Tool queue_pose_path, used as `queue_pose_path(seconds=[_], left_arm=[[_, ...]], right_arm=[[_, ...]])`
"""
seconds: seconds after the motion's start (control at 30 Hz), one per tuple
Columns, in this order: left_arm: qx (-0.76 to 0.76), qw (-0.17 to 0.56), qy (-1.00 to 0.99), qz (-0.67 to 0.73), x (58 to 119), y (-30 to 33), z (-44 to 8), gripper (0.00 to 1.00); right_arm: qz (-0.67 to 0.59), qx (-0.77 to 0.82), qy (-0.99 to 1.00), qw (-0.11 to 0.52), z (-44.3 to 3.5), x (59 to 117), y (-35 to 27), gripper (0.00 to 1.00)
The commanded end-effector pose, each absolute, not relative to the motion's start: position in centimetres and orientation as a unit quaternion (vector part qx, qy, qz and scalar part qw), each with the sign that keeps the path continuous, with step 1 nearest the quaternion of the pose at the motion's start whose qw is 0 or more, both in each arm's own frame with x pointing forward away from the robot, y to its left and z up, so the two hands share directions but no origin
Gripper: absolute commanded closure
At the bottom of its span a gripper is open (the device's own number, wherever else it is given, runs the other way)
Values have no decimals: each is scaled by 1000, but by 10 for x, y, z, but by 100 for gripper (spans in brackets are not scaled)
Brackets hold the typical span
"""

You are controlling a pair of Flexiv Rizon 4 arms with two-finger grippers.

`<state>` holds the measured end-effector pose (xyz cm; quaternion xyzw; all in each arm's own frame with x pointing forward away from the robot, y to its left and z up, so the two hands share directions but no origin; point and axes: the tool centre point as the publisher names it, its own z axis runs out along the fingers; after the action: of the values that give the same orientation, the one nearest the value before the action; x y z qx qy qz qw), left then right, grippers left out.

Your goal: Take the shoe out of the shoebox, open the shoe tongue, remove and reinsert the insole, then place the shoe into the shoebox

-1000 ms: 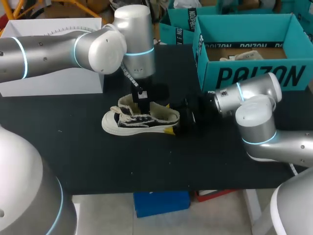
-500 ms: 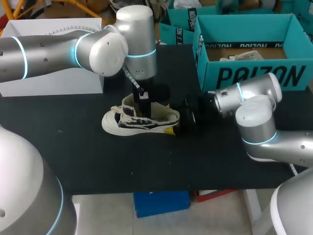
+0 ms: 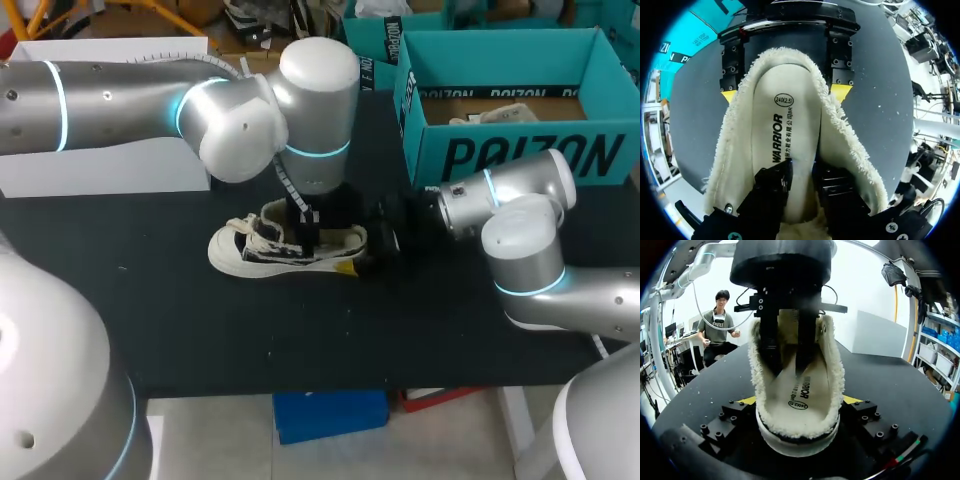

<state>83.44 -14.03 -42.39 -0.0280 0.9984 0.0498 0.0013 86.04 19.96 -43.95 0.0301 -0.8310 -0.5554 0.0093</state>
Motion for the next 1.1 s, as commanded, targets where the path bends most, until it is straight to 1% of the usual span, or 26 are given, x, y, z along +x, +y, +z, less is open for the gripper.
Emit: queue_pose_path(seconds=[0.03, 0.2, 0.3, 0.57, 0.73, 1.1], left_arm=[[-26, 59, 996, 67, 831, -132, -474, 71], [-16, 97, 991, 86, 836, -120, -493, 70], [-19, 132, 986, 102, 839, -112, -504, 71], [-40, 210, 969, 124, 863, -95, -519, 71], [-53, 237, 964, 111, 876, -93, -525, 71], [-89, 286, 951, 75, 897, -94, -517, 74]], right_arm=[[-554, 29, -832, 9, -440, 862, 200, 100], [-554, 29, -832, 9, -440, 862, 200, 100], [-554, 29, -832, 9, -440, 862, 200, 100], [-554, 29, -832, 9, -440, 862, 200, 100], [-554, 29, -832, 9, -440, 862, 200, 100], [-554, 29, -832, 9, -440, 862, 200, 100]])
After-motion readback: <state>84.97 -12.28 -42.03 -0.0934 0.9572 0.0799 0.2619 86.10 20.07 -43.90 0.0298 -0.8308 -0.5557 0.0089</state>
